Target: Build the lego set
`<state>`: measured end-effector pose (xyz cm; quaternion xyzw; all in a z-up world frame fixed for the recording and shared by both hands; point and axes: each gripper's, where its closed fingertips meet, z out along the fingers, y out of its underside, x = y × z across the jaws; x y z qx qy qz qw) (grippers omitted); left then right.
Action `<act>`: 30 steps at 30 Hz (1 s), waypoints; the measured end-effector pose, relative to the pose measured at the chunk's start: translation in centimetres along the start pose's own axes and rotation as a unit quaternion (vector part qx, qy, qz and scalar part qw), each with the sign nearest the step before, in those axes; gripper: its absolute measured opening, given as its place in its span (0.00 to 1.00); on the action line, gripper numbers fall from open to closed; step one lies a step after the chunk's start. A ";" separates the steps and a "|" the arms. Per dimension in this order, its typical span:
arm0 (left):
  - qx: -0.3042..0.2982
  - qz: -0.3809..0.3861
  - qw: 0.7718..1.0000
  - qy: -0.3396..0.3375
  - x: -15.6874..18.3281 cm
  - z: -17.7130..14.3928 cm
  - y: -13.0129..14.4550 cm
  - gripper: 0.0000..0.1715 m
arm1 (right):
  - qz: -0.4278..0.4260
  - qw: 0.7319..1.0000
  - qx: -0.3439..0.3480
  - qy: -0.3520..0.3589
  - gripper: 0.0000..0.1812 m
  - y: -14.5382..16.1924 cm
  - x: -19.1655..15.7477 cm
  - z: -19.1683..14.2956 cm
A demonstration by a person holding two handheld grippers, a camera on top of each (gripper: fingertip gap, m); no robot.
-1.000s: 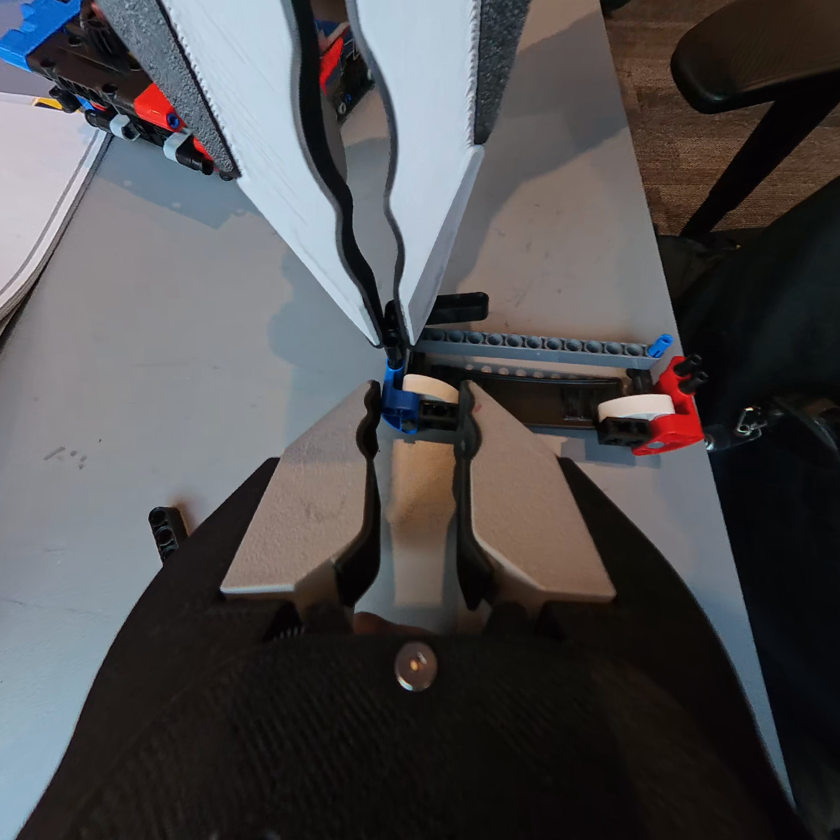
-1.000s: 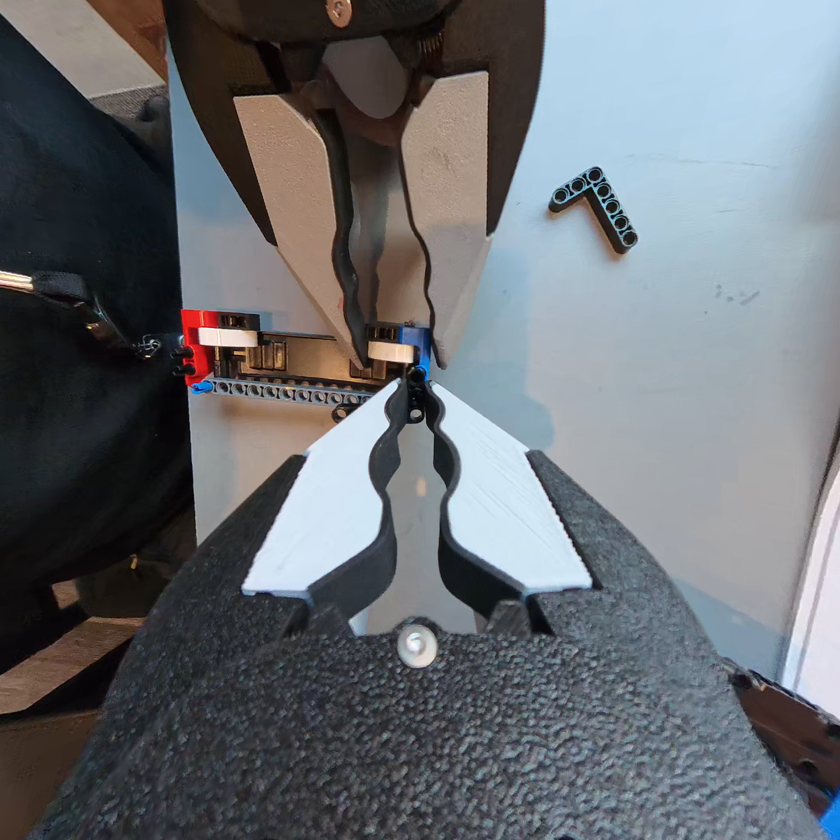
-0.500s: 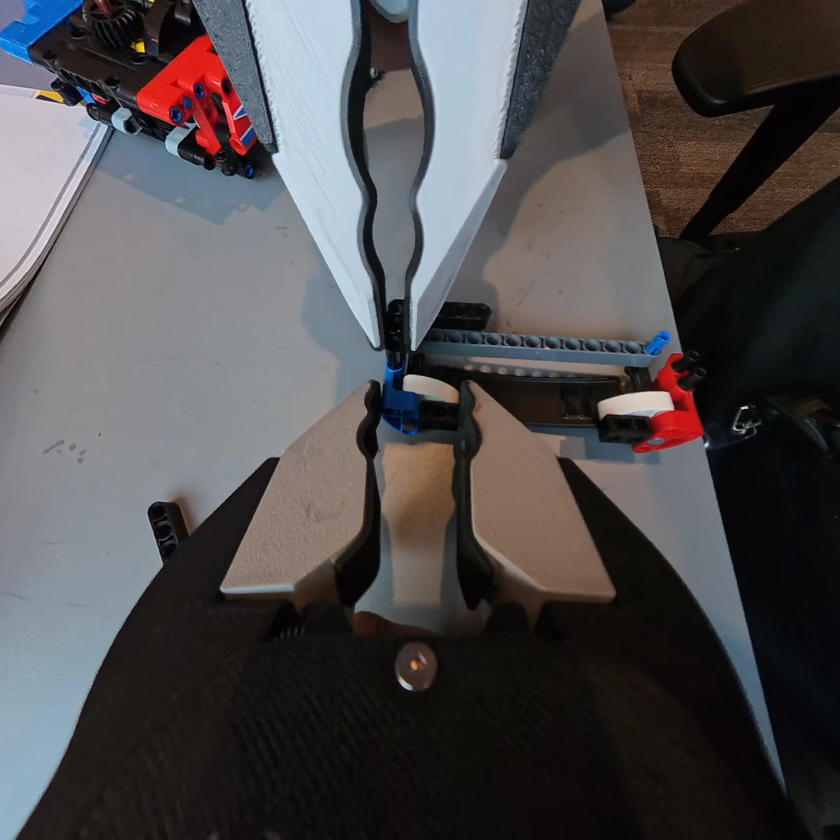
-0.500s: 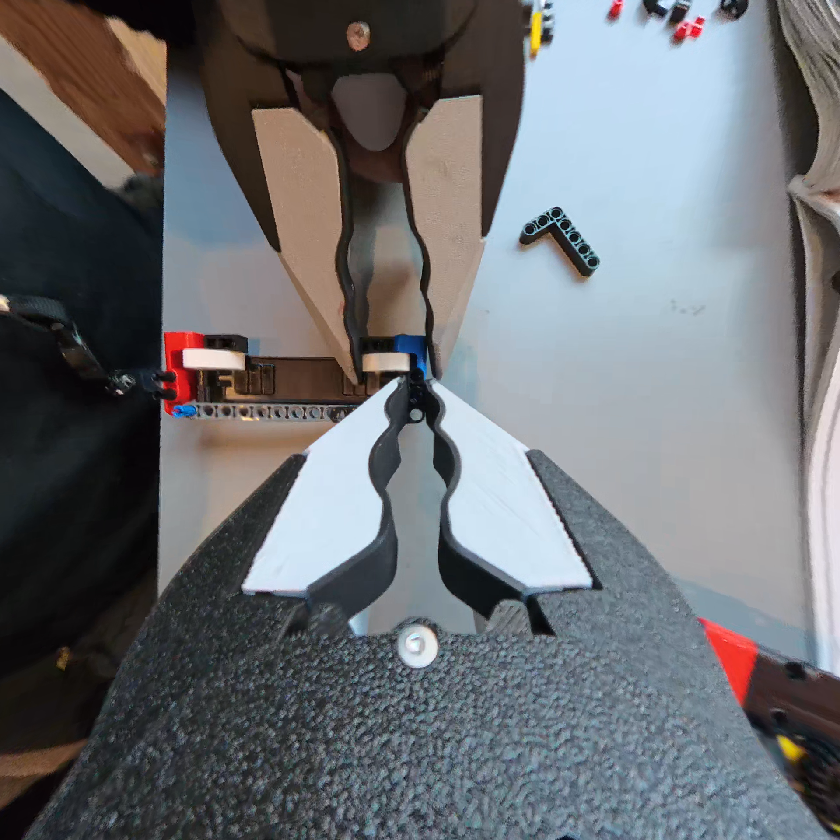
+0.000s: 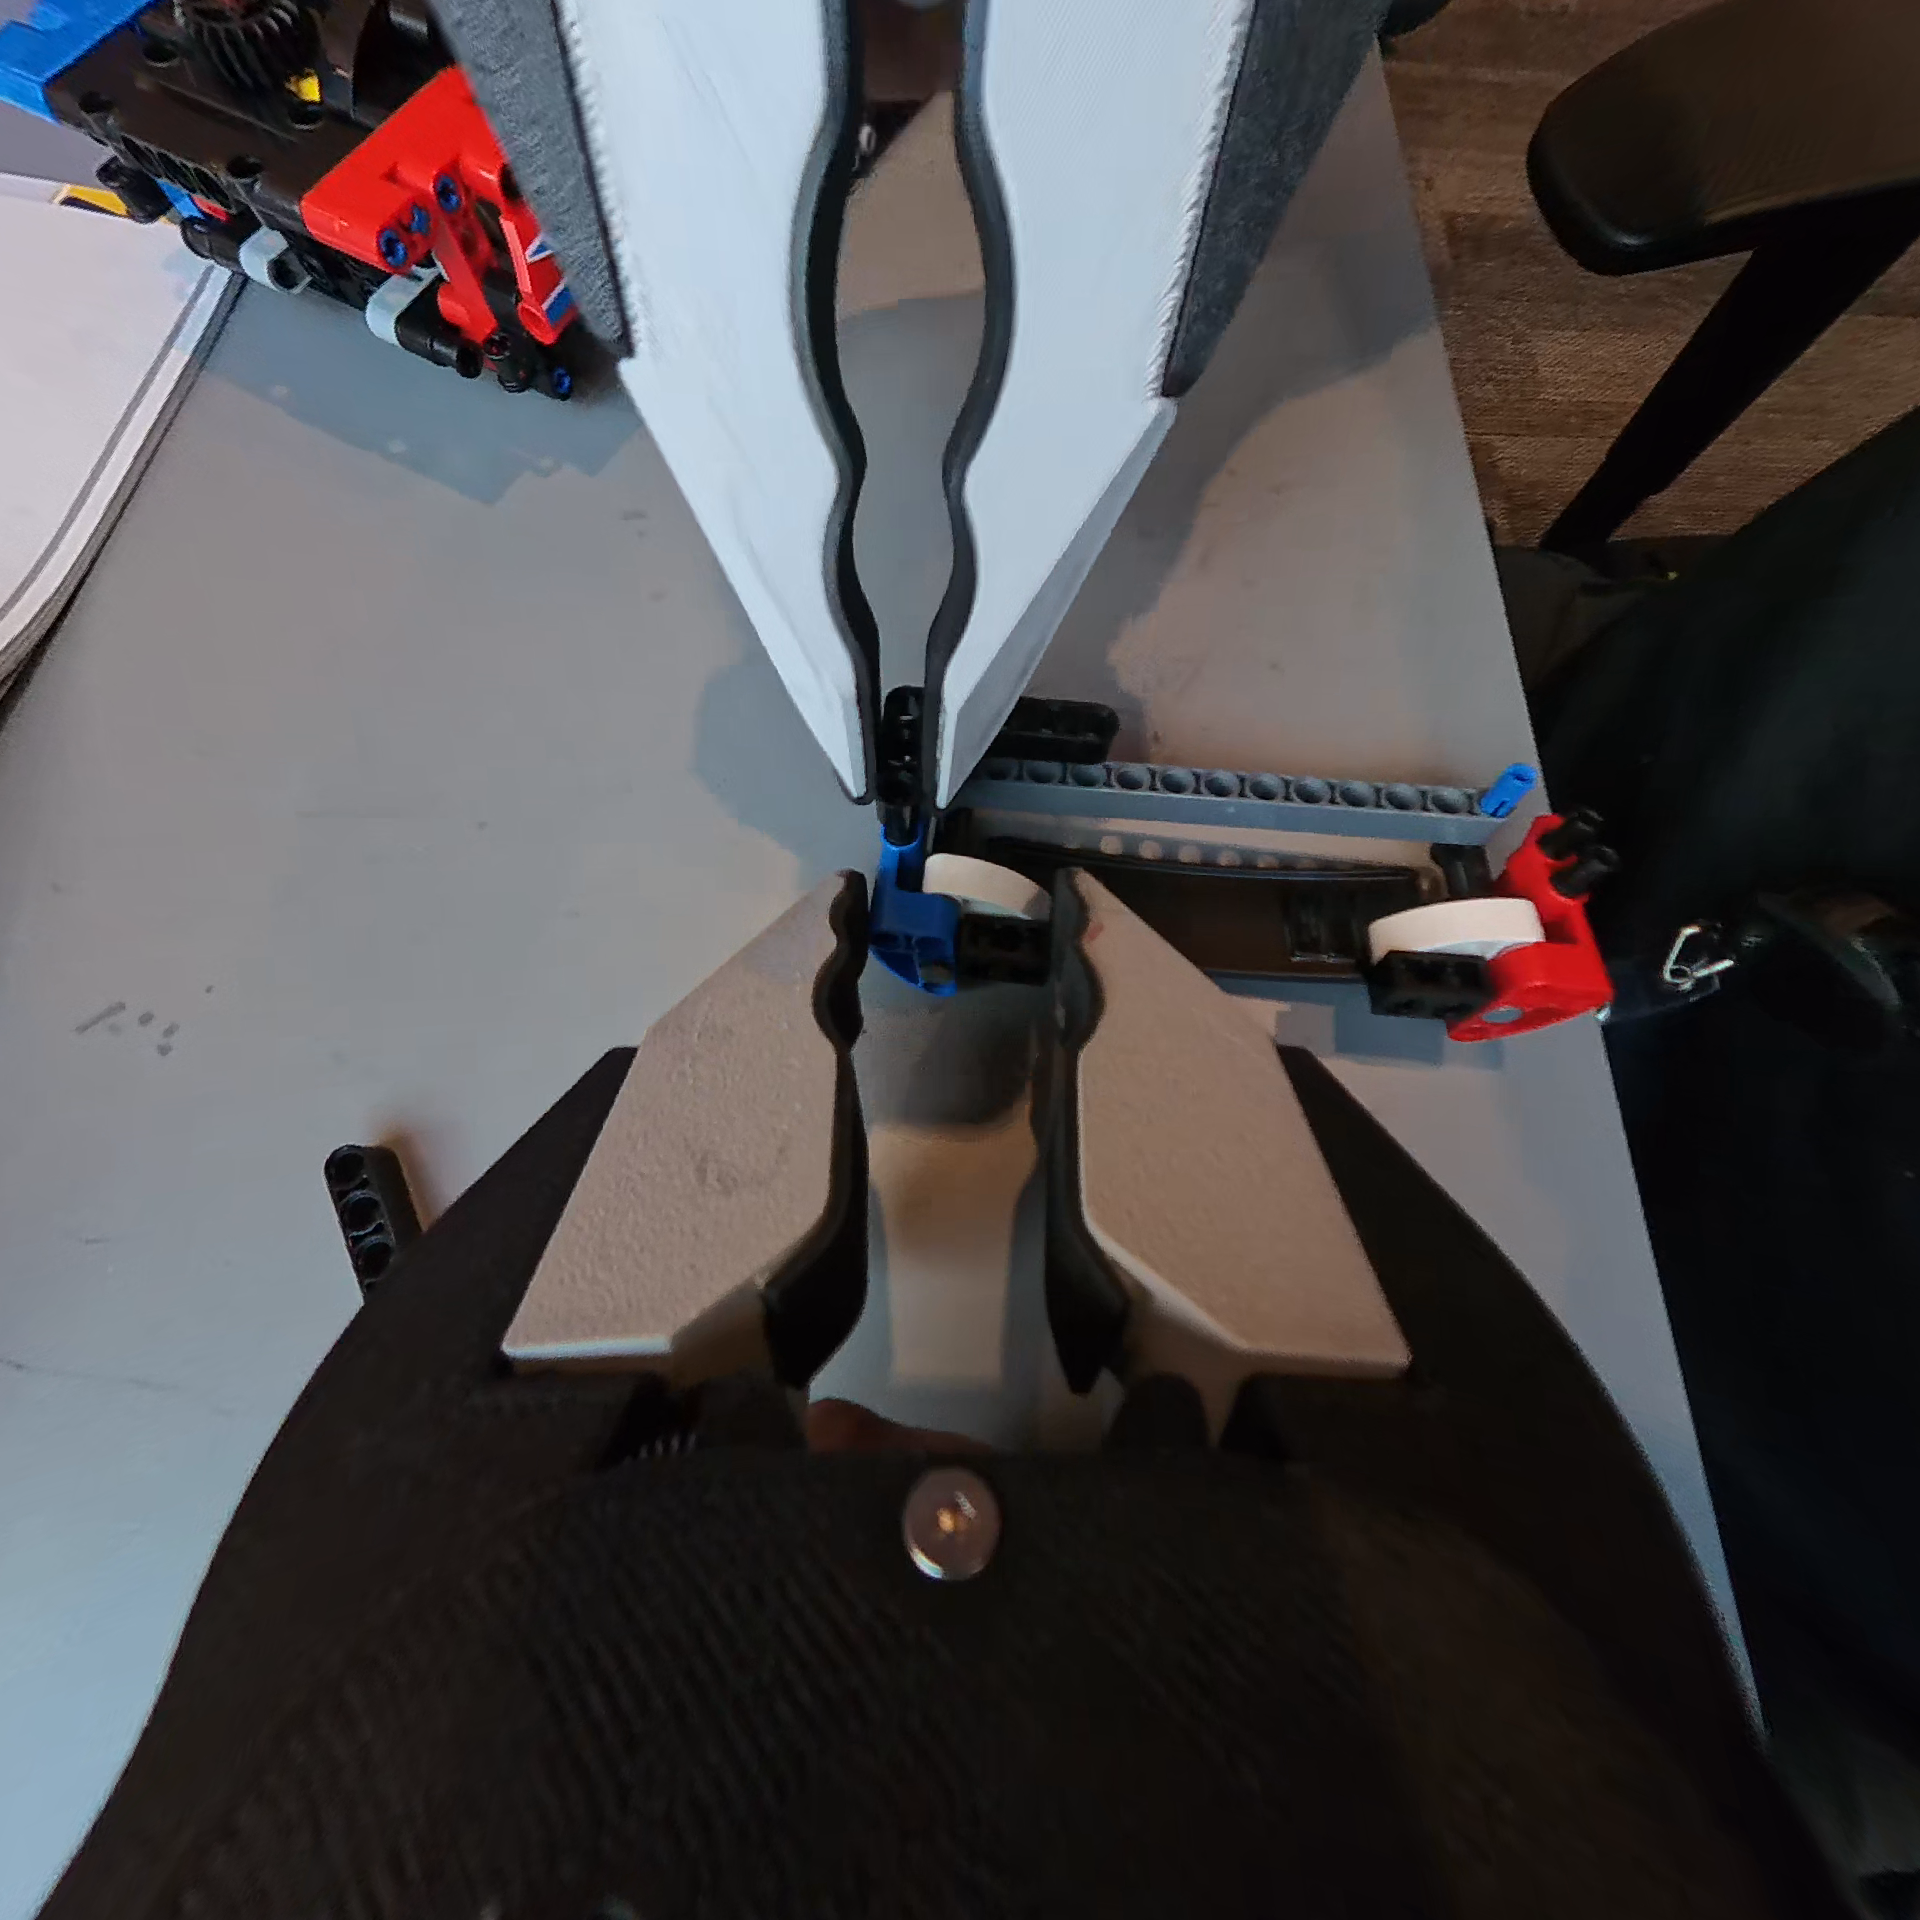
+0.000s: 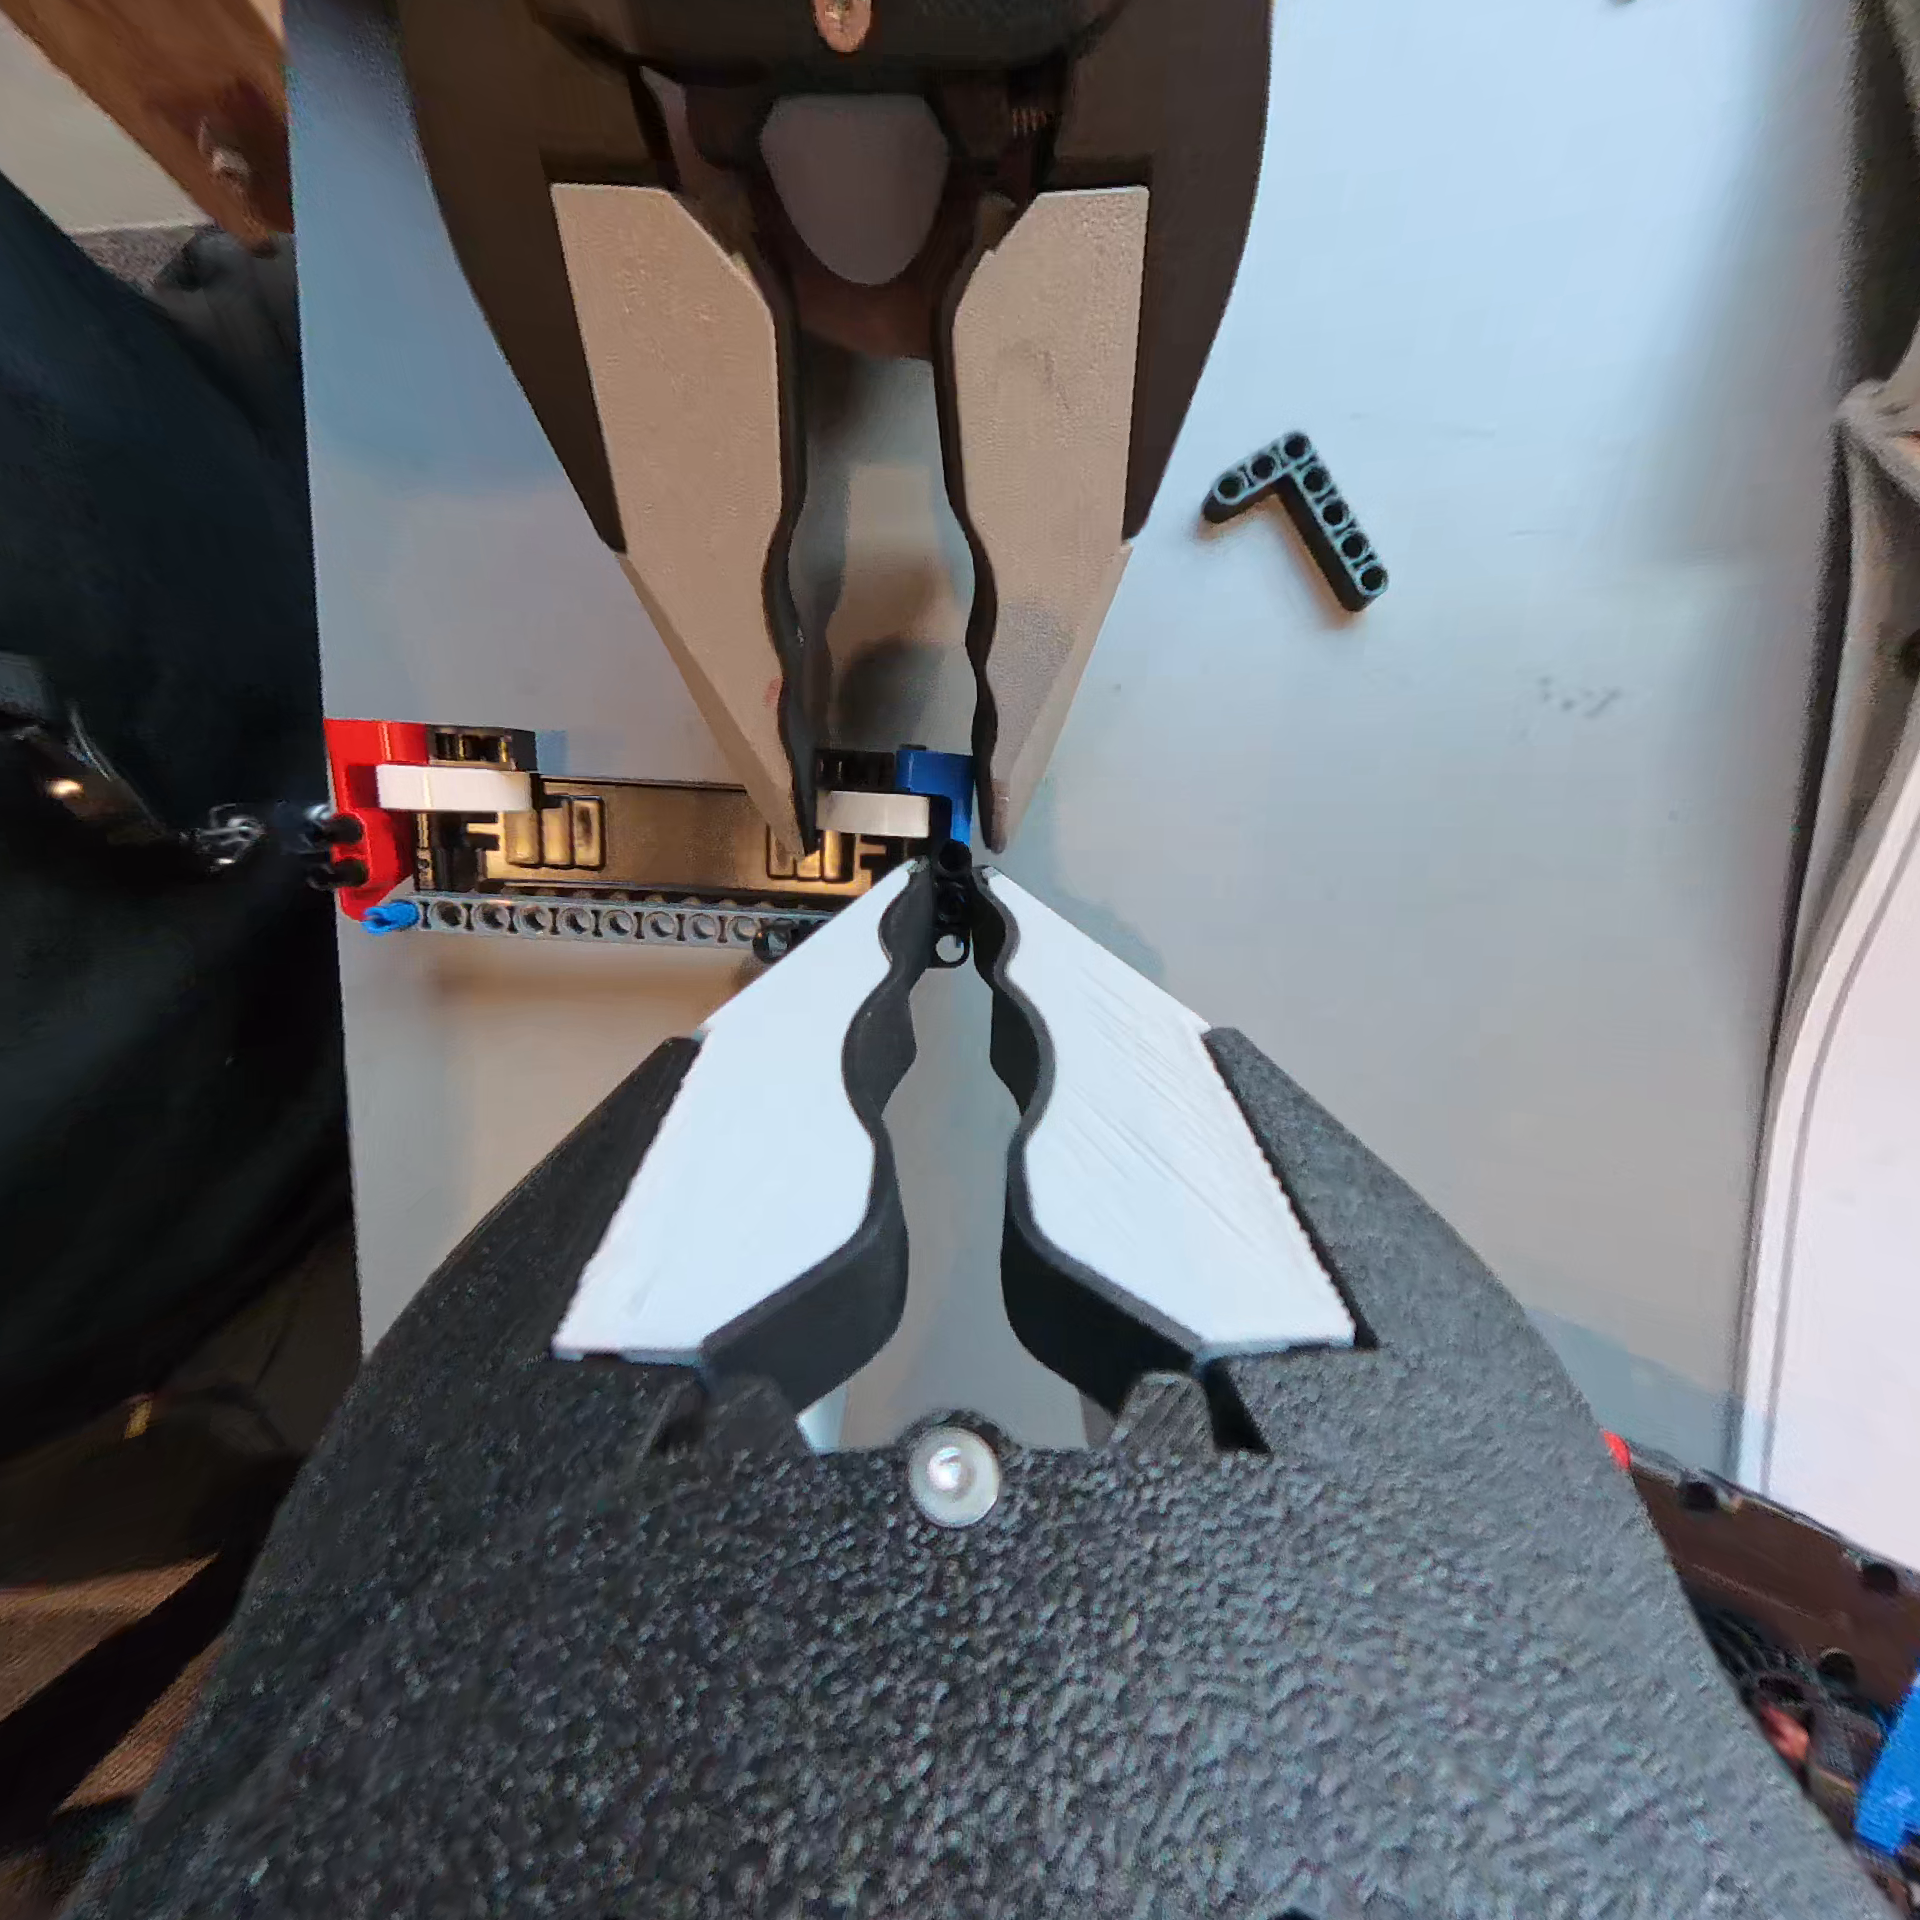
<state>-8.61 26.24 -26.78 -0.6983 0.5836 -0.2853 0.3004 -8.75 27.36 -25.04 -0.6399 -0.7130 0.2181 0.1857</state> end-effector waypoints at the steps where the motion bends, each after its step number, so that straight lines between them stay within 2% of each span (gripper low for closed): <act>1: 0.000 0.003 1.000 -0.003 0.0 0.0 0.0 0.20 | 0.012 1.000 -0.011 -0.013 0.04 0.0 0.0 0.0; 5: 0.000 0.000 1.000 -0.003 0.0 0.0 0.0 0.20 | 0.093 0.993 -0.010 -0.068 0.04 0.1 -0.2 0.3; 9: 0.001 -0.002 1.000 0.000 0.1 -0.1 0.1 0.19 | 0.038 0.999 0.025 -0.015 0.04 -0.1 -0.2 0.3; 11: 0.000 0.000 1.000 -0.002 0.1 0.0 0.1 0.19 | 0.078 0.996 0.051 -0.015 0.06 0.0 -0.2 0.1; 12: -0.001 0.001 1.000 -0.002 0.1 0.0 0.1 0.19 | 0.097 0.993 0.060 -0.004 0.12 0.0 0.3 -0.3; 13: -0.001 0.000 1.000 -0.001 0.1 0.0 0.1 0.19 | 0.109 0.992 0.071 0.008 0.14 -0.1 0.7 -0.9; 15: -0.003 -0.003 1.000 0.000 0.1 0.0 0.2 0.19 | 0.126 0.987 0.101 0.023 0.12 -0.2 0.8 -2.2; 17: -0.003 -0.002 1.000 -0.001 0.1 0.0 0.2 0.19 | 0.144 0.984 0.108 0.019 0.16 0.3 0.0 -2.6; 18: -0.004 0.000 1.000 -0.003 0.1 0.0 0.2 0.19 | 0.147 0.983 0.110 0.022 0.16 0.5 -0.3 -2.5; 20: -0.004 0.003 1.000 -0.006 0.1 0.0 0.2 0.19 | 0.153 0.980 0.116 0.045 0.09 0.7 -0.4 -2.1; 30: -0.003 -0.010 1.000 -0.005 -0.1 -0.2 0.2 0.19 | 0.220 0.950 0.219 0.013 0.12 0.5 -2.2 -2.1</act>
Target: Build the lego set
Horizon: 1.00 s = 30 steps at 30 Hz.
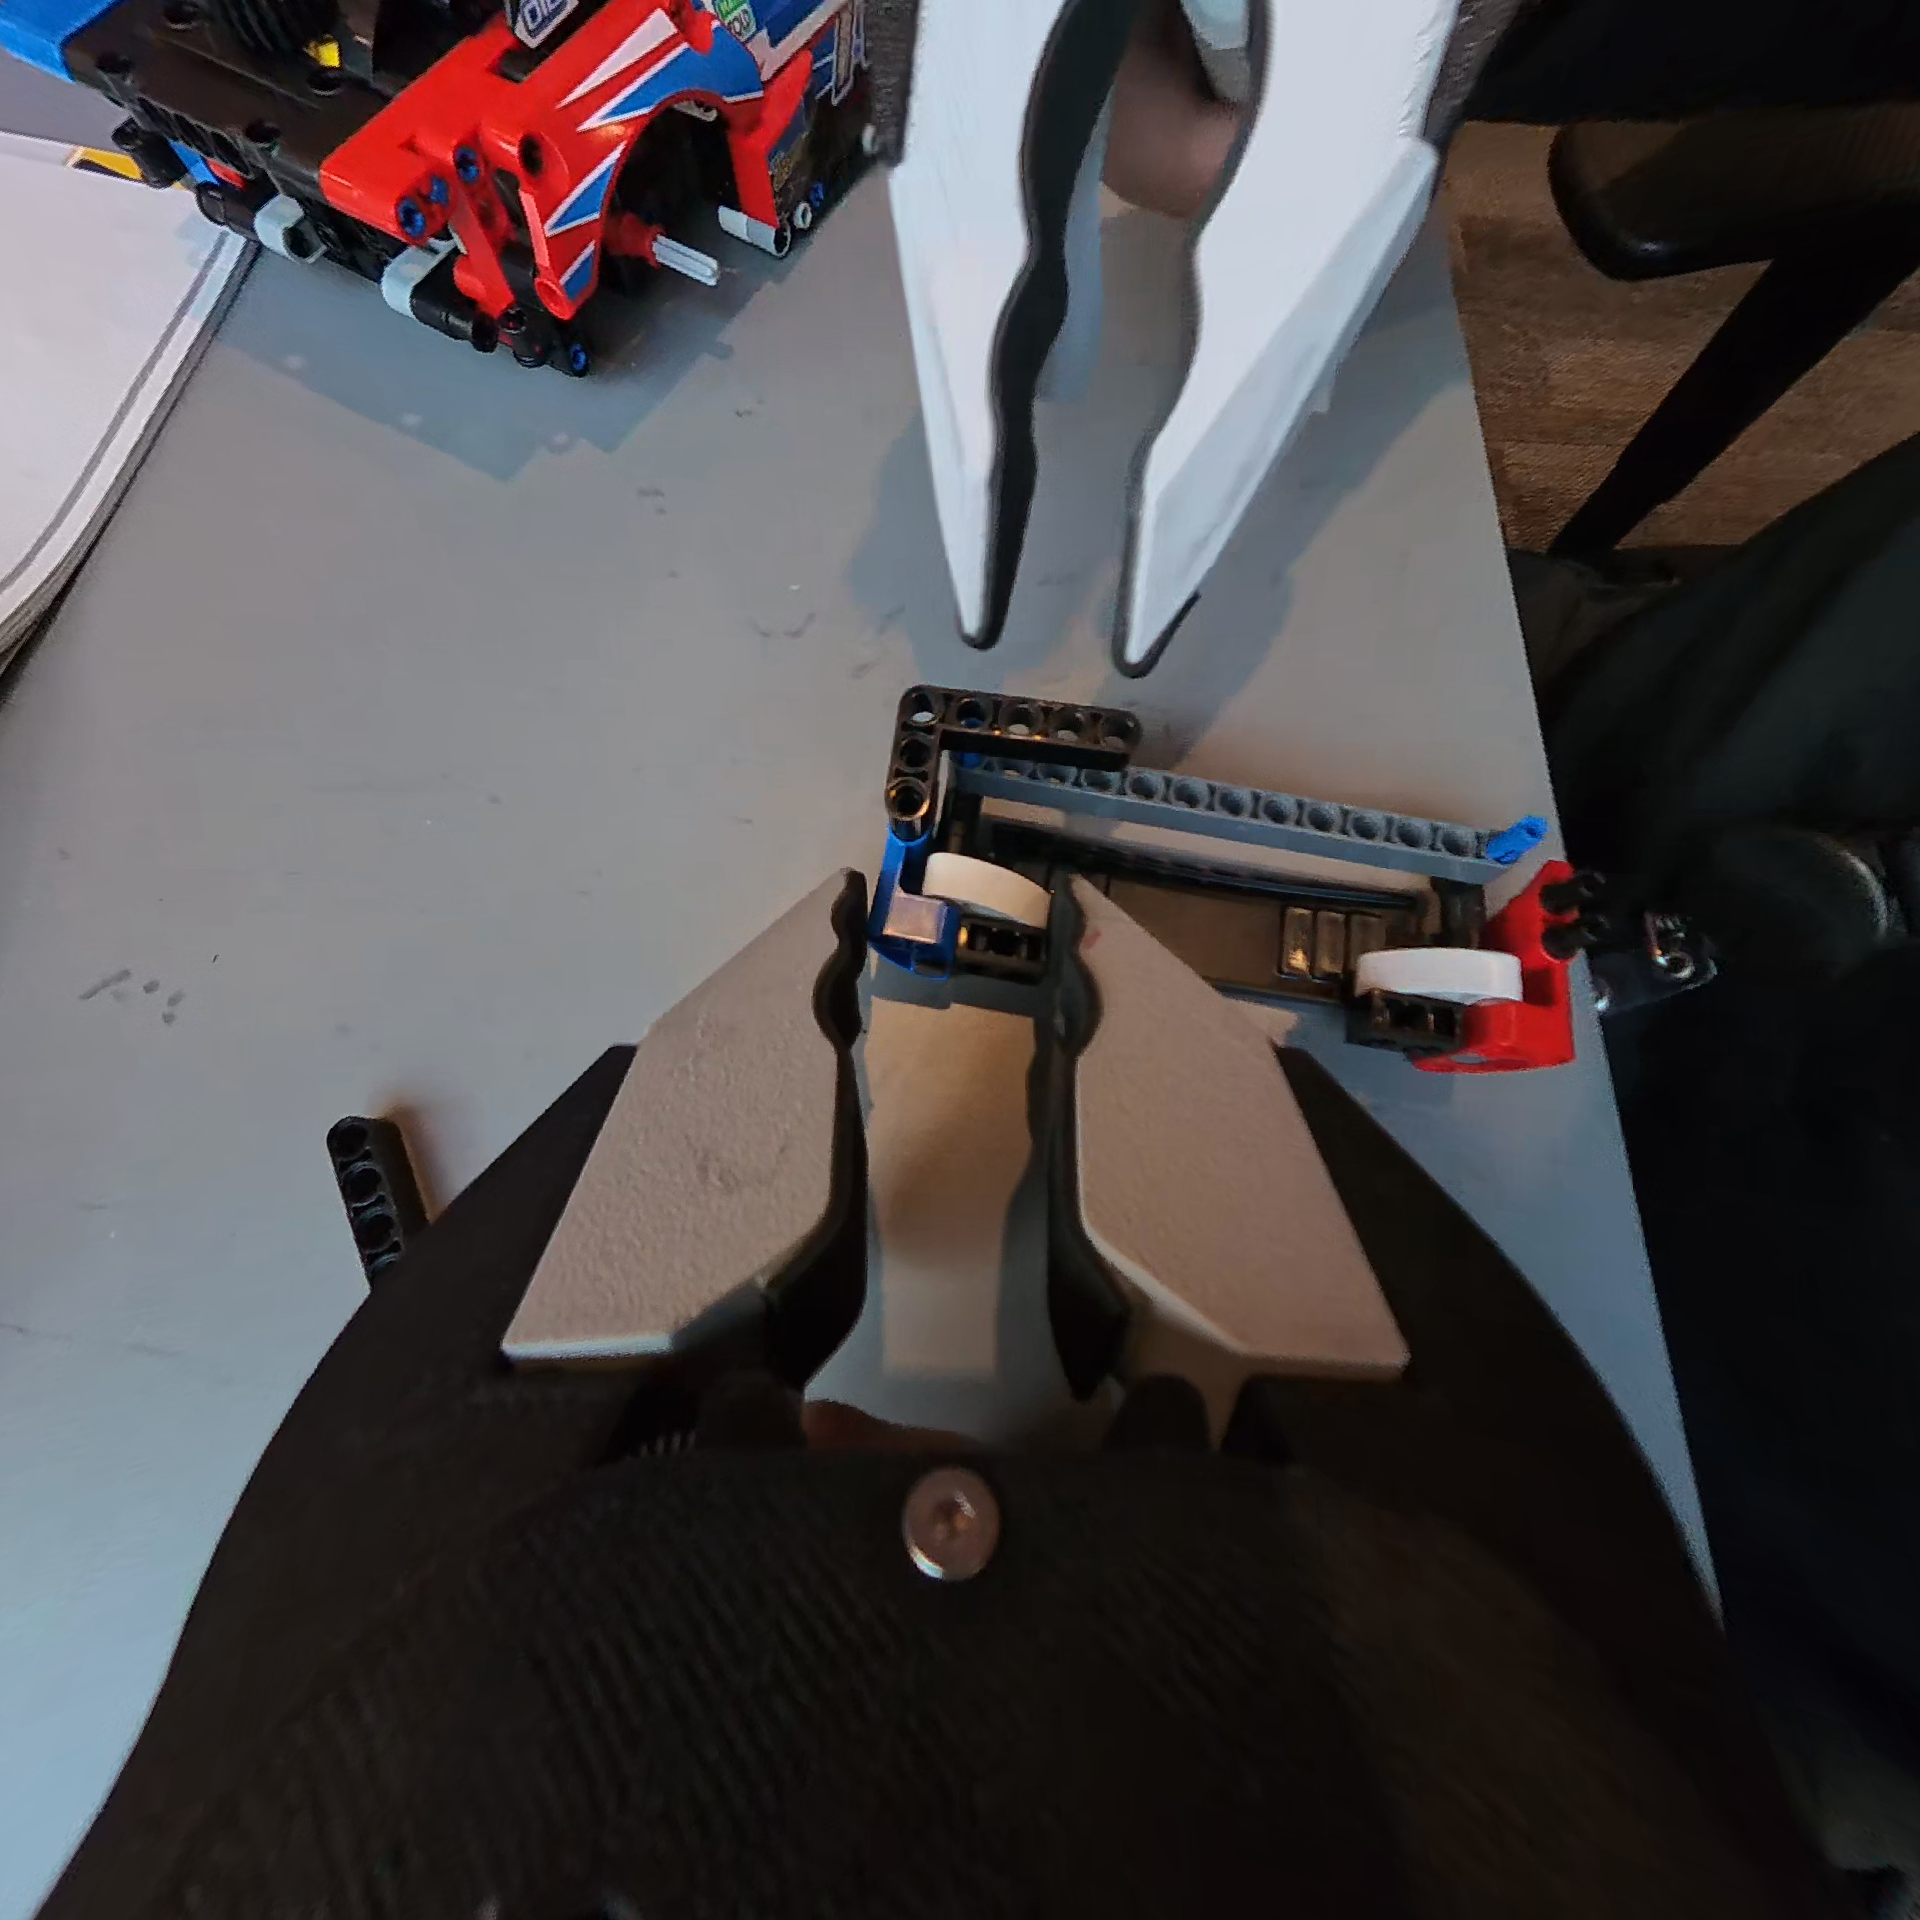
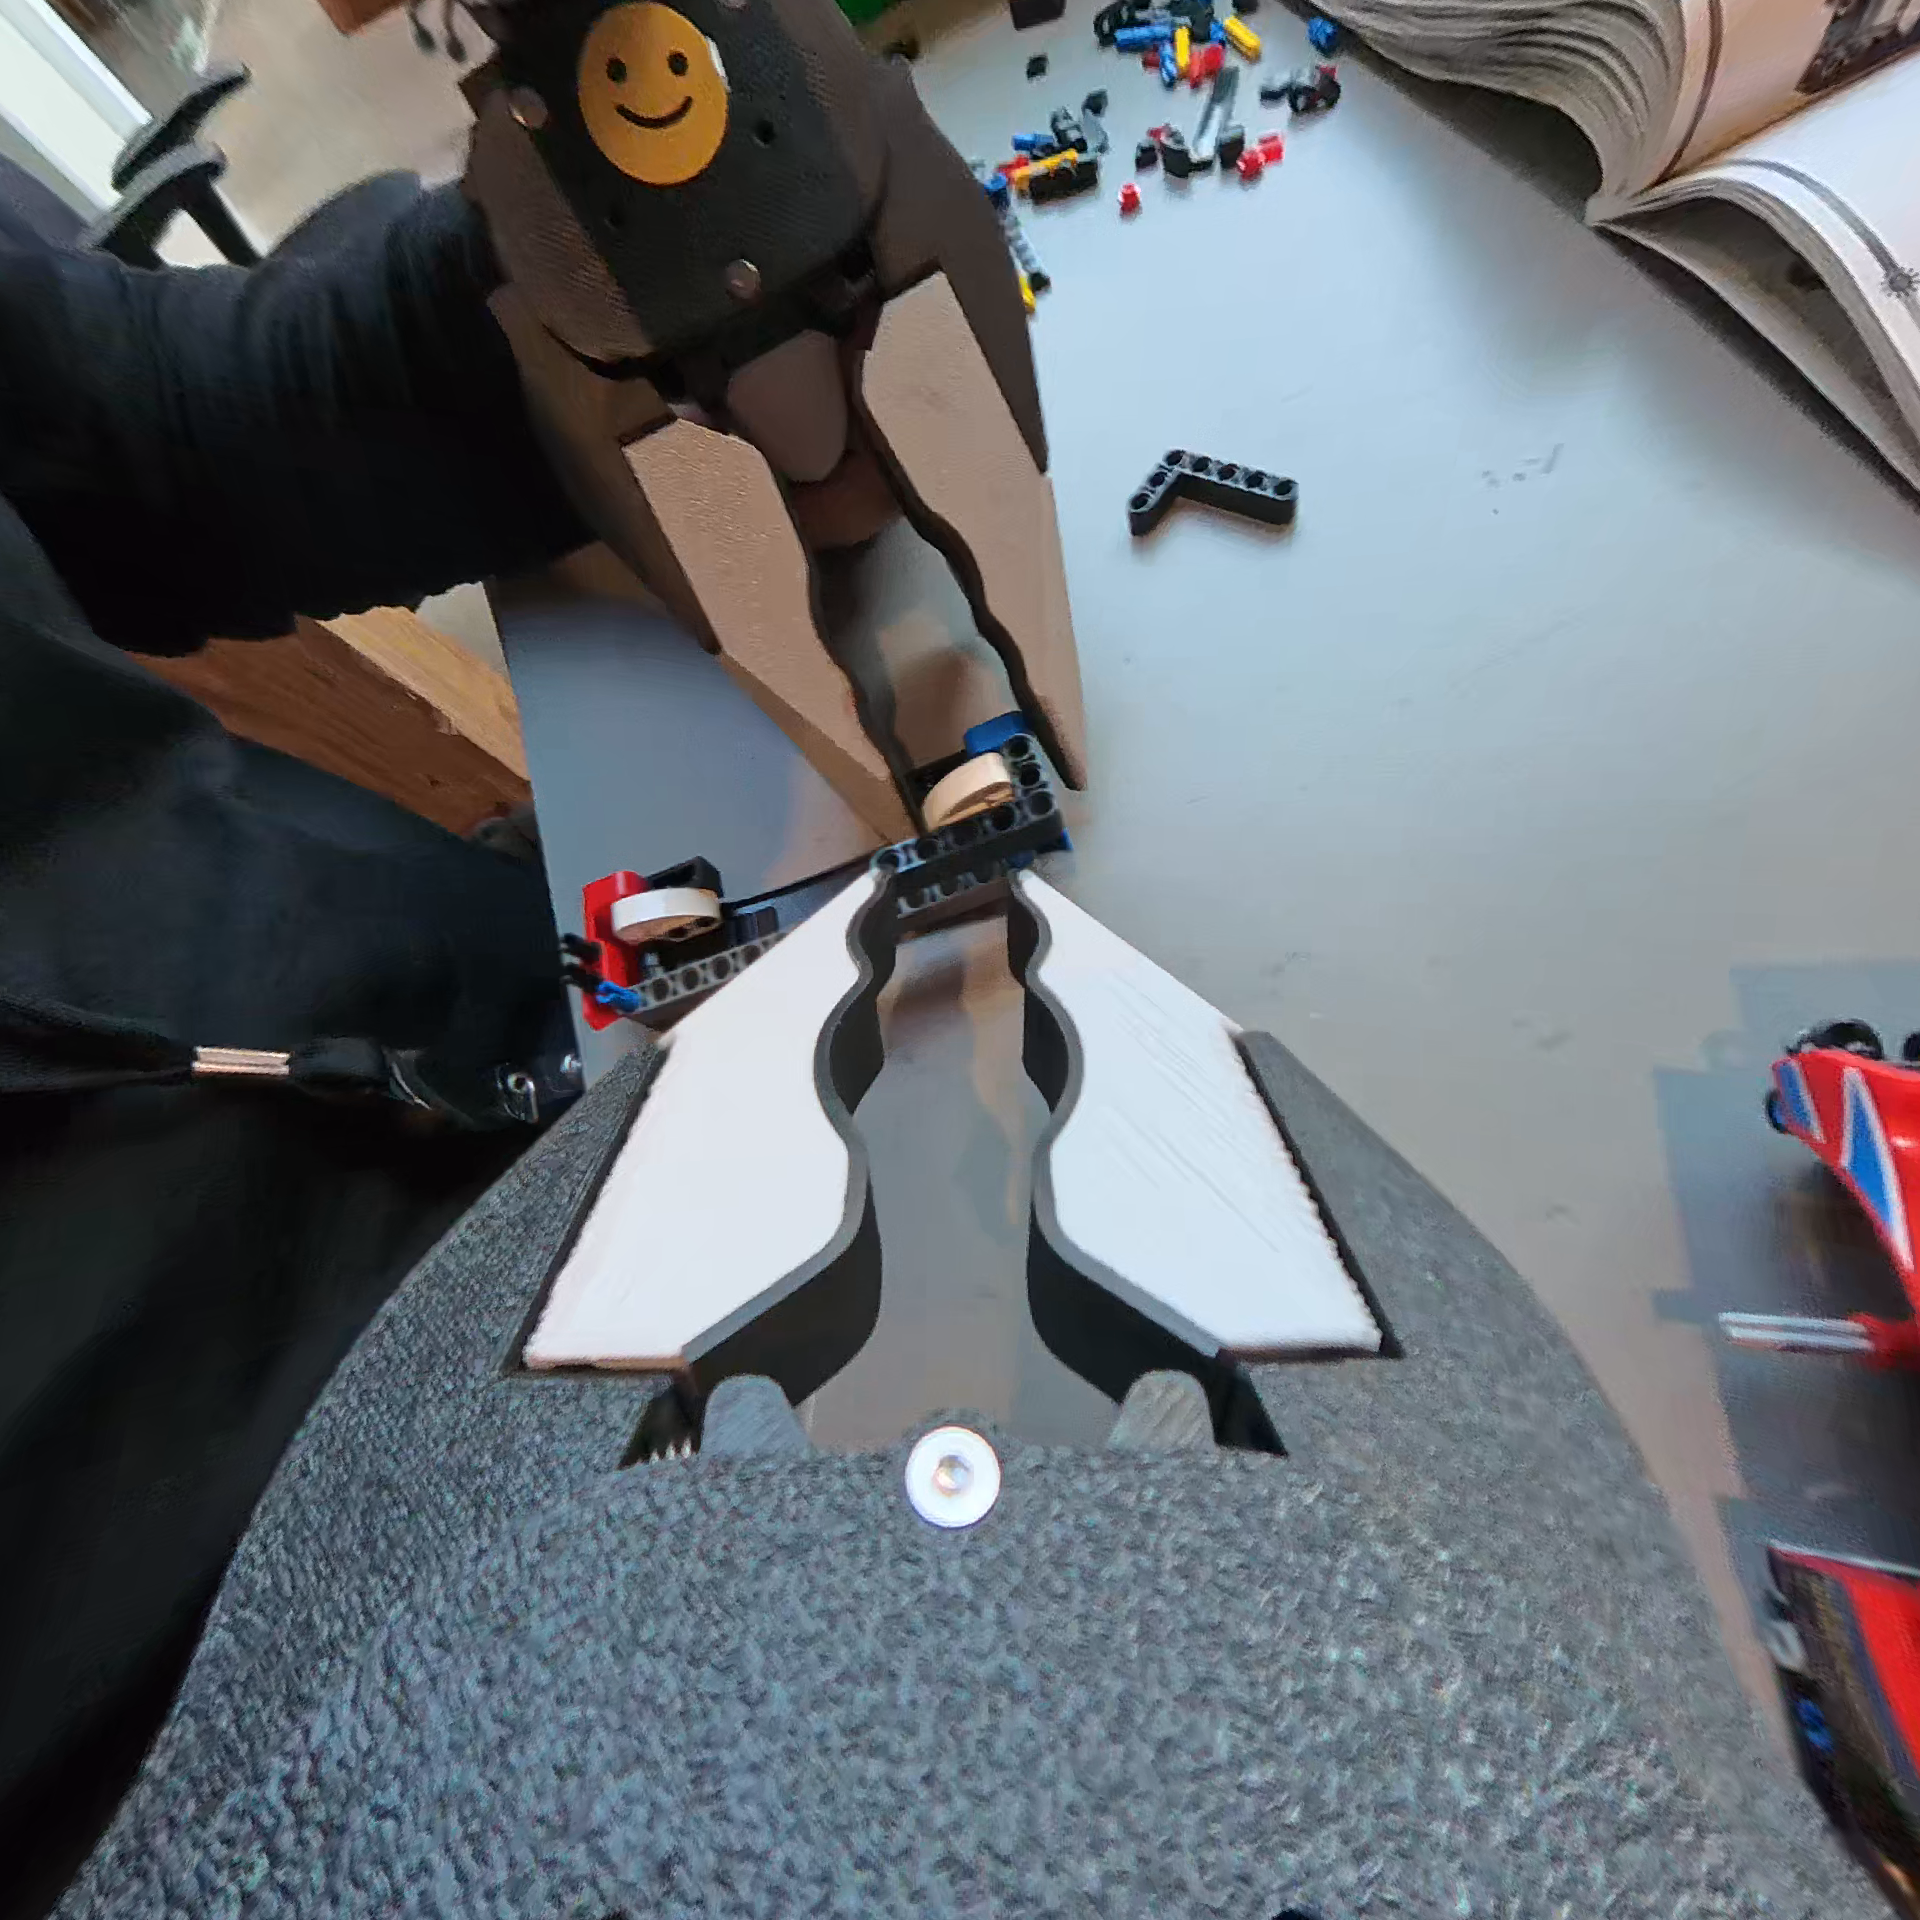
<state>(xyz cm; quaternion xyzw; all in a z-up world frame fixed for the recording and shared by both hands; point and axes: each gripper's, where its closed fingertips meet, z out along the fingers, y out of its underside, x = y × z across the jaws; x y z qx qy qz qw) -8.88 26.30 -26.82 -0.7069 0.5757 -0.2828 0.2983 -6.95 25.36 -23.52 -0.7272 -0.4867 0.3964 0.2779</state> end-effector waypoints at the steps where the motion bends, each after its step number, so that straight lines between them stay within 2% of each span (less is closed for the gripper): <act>1: 0.000 0.000 1.000 -0.004 0.0 0.0 0.0 0.19 | -0.006 1.000 0.008 -0.001 0.11 -0.1 -0.4 0.0; 7: 0.000 -0.009 1.000 -0.021 0.1 -0.3 0.2 0.19 | -0.038 0.999 0.023 0.024 0.04 0.0 -1.1 1.0; 12: 0.000 -0.009 0.999 -0.031 0.2 -0.4 0.4 0.19 | -0.031 0.999 0.021 0.002 0.09 0.4 -1.2 0.7; 16: 0.002 -0.031 0.998 -0.046 0.1 -0.6 0.5 0.19 | 0.029 0.999 -0.007 -0.025 0.19 1.4 -0.8 0.8; 20: 0.001 -0.050 0.996 -0.072 0.3 -0.5 0.5 0.19 | 0.051 0.997 -0.001 -0.050 0.20 0.7 -1.6 1.8; 24: 0.005 -0.069 0.995 -0.071 0.5 -0.8 0.8 0.19 | 0.039 0.998 -0.011 -0.051 0.14 0.7 -1.5 2.1; 27: 0.005 -0.069 0.995 -0.070 0.6 -0.8 0.7 0.19 | 0.021 0.999 -0.012 -0.034 0.20 0.4 -0.4 1.9; 30: 0.006 -0.070 0.996 -0.061 0.8 -0.7 0.7 0.19 | -0.013 0.999 0.014 -0.046 0.21 -0.8 -0.4 1.8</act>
